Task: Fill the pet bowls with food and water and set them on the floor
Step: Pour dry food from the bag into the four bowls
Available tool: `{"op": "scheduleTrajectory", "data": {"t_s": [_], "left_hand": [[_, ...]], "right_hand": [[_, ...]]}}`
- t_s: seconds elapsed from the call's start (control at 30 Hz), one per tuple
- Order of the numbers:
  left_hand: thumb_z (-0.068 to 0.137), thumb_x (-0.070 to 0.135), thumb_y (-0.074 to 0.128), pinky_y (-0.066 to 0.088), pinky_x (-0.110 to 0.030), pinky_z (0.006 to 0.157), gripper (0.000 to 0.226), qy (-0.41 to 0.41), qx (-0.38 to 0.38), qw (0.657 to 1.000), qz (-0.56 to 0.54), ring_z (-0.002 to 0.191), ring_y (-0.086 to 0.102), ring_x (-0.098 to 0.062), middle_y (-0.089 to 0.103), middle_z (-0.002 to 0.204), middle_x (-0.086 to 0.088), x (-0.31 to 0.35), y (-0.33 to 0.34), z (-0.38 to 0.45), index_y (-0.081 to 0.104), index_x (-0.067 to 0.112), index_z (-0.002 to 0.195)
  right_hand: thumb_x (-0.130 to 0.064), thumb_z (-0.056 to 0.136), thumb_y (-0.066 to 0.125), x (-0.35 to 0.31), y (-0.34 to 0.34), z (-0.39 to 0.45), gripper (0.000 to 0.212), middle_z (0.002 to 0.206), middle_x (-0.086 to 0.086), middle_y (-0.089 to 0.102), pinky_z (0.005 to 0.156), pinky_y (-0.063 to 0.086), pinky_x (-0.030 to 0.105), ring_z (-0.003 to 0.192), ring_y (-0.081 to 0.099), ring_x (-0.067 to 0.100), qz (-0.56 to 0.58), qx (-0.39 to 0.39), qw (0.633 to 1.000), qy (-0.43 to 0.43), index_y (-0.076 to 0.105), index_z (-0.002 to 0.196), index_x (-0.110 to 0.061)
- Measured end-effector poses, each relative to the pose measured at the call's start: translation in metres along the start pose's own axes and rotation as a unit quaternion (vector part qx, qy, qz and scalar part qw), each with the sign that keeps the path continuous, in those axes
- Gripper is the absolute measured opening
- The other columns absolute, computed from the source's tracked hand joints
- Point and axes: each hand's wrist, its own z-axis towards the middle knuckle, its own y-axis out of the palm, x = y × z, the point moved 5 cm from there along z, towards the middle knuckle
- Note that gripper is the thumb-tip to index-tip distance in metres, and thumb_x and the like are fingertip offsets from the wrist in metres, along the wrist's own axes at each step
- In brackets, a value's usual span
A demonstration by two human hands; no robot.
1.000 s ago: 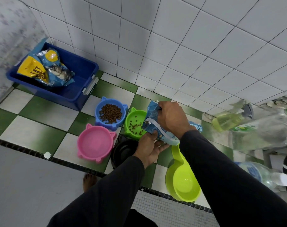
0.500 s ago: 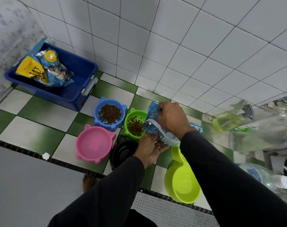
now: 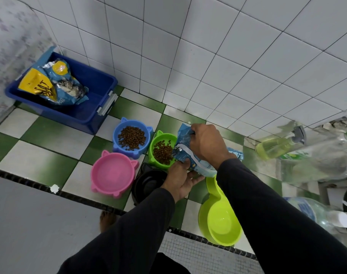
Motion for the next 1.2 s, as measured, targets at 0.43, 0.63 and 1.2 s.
{"op": "scheduleTrajectory", "data": {"t_s": [0.43,0.63,1.2], "left_hand": [[0.11,0.016,0.045,0.059,-0.051,0.082,0.027,0.0,0.01,1.0,0.007,0.107,0.069,-0.033,0.07,0.118,-0.015,0.002,-0.004,-0.002,0.057,0.015,0.134],[0.11,0.017,0.046,0.06,-0.05,0.081,0.024,0.001,0.011,1.0,0.019,0.104,0.07,-0.032,0.071,0.116,-0.013,0.003,-0.001,-0.003,0.058,0.017,0.13],[0.11,0.017,0.047,0.053,-0.053,0.095,0.021,0.043,0.027,0.992,0.118,0.123,0.062,-0.034,0.067,0.131,-0.011,0.007,0.005,-0.013,0.059,0.023,0.125]], "right_hand": [[-0.018,0.09,0.058,0.0,-0.001,-0.003,0.01,0.088,0.016,0.07,0.062,0.04,0.032,0.077,0.062,0.036,0.013,0.004,1.0,0.0,0.065,0.092,-0.011],[-0.017,0.09,0.059,0.005,-0.001,-0.003,0.011,0.083,0.012,0.065,0.062,0.036,0.031,0.068,0.051,0.028,0.02,0.002,1.0,0.012,0.052,0.082,-0.02],[-0.013,0.081,0.055,0.04,-0.005,-0.023,0.022,0.059,-0.003,0.046,0.057,0.035,0.027,0.059,0.048,0.028,0.129,0.07,0.986,0.081,0.044,0.066,-0.024]]}}
